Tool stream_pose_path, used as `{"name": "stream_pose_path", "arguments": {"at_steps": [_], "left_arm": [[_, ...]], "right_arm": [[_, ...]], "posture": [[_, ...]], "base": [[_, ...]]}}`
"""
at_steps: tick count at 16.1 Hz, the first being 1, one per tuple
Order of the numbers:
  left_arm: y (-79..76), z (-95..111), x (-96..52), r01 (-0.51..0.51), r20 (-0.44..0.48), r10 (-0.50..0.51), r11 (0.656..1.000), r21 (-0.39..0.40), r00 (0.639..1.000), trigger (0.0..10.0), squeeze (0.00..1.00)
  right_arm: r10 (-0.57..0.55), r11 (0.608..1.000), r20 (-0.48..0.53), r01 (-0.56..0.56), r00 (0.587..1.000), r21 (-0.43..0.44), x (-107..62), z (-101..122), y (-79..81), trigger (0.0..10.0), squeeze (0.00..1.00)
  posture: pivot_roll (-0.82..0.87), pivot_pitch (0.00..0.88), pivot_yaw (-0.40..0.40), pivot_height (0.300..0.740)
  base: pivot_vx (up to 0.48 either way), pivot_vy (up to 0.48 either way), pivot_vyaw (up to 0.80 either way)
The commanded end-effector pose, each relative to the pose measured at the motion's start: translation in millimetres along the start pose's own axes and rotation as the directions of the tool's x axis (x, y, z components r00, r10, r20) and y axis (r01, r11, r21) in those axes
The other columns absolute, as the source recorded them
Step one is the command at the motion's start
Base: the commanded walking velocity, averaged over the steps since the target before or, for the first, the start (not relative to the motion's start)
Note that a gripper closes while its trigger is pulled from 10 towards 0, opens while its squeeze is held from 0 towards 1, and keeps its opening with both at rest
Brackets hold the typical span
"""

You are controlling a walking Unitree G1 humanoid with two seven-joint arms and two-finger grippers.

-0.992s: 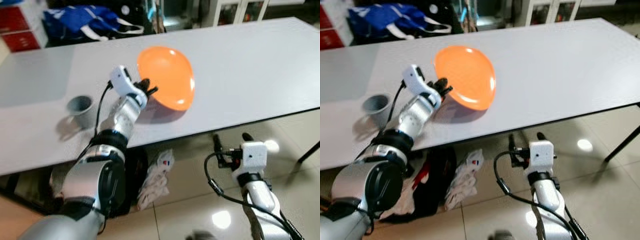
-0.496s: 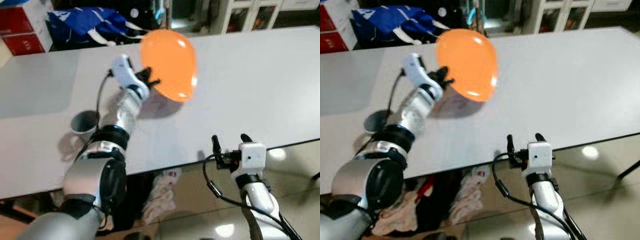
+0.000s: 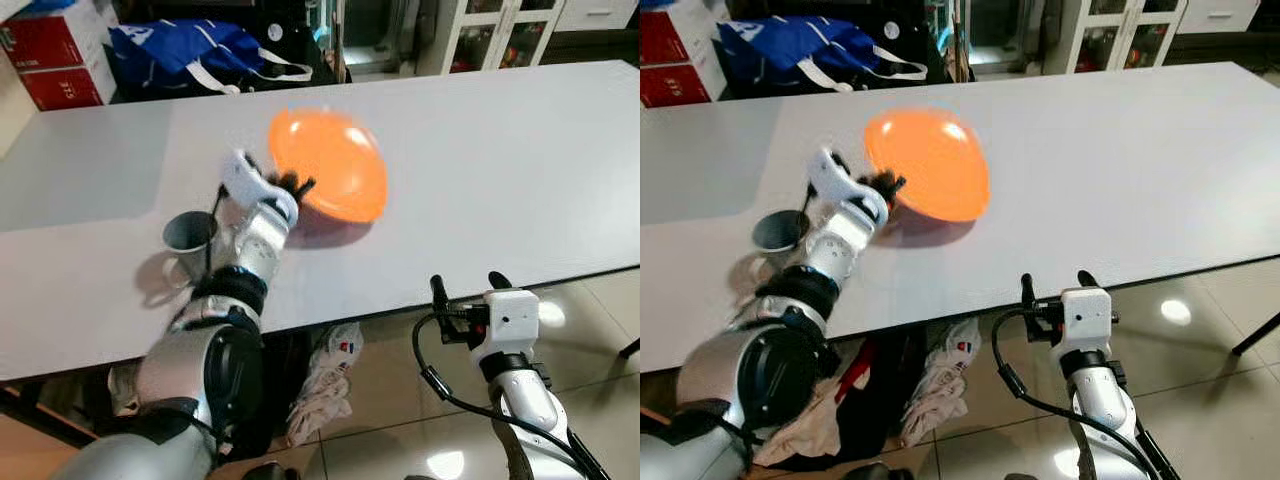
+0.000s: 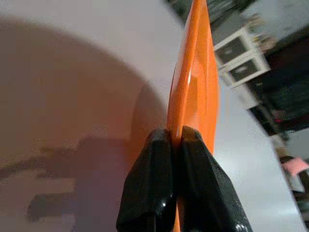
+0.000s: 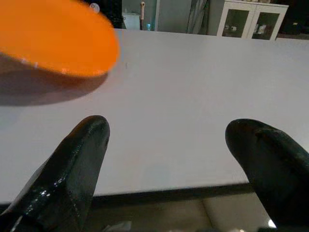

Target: Setting the table

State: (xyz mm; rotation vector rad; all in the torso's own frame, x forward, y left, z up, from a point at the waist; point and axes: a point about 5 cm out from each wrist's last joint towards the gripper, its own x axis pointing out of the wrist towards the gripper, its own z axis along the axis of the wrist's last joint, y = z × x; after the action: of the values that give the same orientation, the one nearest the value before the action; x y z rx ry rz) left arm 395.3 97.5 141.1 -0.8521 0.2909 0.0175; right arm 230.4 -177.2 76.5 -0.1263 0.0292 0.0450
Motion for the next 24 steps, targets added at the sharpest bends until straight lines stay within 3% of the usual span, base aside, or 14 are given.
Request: {"name": "stream_pose_path", "arguments": {"at_steps": [1,6,11,12,20,21,22,23,24], "left_arm": [[-2.5,9,-0.5,-0.008,0.031,0.009,1.0,-0.023,0.999,0.0,0.0],[4.6,2,-3.2,-0.081,-0.012,0.08,0.996,-0.035,0.997,0.0,0.0],[-2.4,-4,-4.3,-0.048,-0.05,0.048,0.999,-0.002,0.998,0.0,0.0],[-2.9,-8,-4.7,-0.055,-0.069,0.056,0.998,0.006,0.996,10.0,0.0],[-3.5,-31,-8.0,-0.102,-0.133,0.1,0.995,-0.011,0.986,10.0,0.0],[-3.1,-32,-8.3,-0.111,-0.136,0.108,0.994,-0.015,0.985,10.0,0.14],[-2.8,-33,-8.5,-0.117,-0.138,0.114,0.993,-0.016,0.984,10.0,0.6],[-1.8,-35,-8.7,-0.128,-0.144,0.125,0.992,-0.014,0.982,10.0,0.93],[-1.1,-35,-8.9,-0.134,-0.145,0.131,0.991,-0.012,0.981,10.0,0.96]], "right_arm": [[0.002,1.0,-0.019,-0.002,1.0,-0.007,-2.1,-2,-0.7,10.0,0.0],[0.012,1.0,-0.032,-0.013,0.999,-0.012,-4.2,-4,-0.1,10.0,0.0],[0.019,1.0,-0.04,-0.019,0.999,-0.015,-5.1,-6,0.0,10.0,0.0],[0.02,1.0,-0.044,-0.02,0.999,-0.016,-5.7,-7,-0.2,10.0,0.0],[0.032,0.999,-0.063,-0.034,0.997,-0.03,-9.5,-9,-2.2,10.0,0.0],[0.032,0.999,-0.065,-0.034,0.997,-0.033,-10.2,-9,-2.9,10.0,0.0],[0.032,0.999,-0.066,-0.034,0.997,-0.034,-10.9,-9,-3.3,10.0,0.0],[0.031,0.999,-0.069,-0.033,0.997,-0.035,-11.5,-10,-4.1,10.0,0.0],[0.031,0.999,-0.07,-0.034,0.997,-0.035,-11.7,-10,-4.2,10.0,0.0]], "posture": [[-0.17,0.0,0.044,0.74],[-0.17,0.0,0.041,0.74],[-0.17,0.0,0.037,0.74],[-0.17,0.0,0.037,0.74],[-0.19,0.0,0.025,0.74],[-0.19,0.0,0.024,0.74],[-0.19,0.0,0.024,0.74],[-0.19,0.0,0.024,0.74],[-0.19,0.0,0.024,0.74]], "base": [[0.0,0.0,0.0],[0.0,0.0,0.0],[0.0,0.0,0.0],[0.0,0.0,0.0],[0.0,0.0,0.0],[0.0,0.0,0.0],[0.0,0.0,0.0],[0.0,0.0,0.0],[0.0,0.0,0.0]]}}
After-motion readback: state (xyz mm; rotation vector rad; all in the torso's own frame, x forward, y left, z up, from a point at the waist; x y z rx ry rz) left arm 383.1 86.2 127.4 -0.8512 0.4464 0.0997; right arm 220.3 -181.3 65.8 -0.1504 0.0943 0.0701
